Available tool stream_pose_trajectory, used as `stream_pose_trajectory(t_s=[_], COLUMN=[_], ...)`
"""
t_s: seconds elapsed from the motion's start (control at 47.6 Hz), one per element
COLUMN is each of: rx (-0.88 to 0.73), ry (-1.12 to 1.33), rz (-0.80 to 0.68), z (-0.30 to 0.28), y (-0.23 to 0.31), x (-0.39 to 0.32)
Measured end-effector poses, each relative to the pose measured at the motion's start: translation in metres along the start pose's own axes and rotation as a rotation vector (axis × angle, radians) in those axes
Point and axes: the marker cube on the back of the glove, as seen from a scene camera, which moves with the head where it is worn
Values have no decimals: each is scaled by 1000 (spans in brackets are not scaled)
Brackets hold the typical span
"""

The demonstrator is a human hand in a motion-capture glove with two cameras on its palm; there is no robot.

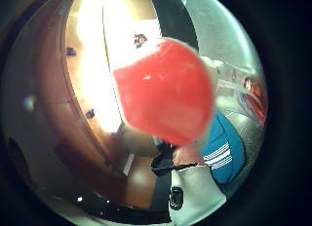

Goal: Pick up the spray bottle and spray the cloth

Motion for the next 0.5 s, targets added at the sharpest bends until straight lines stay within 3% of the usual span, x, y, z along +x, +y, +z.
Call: stream_pose_trajectory(t_s=[0.505], rx=[5], ry=[57], rz=[77], z=[14], y=[-25], x=[-5])
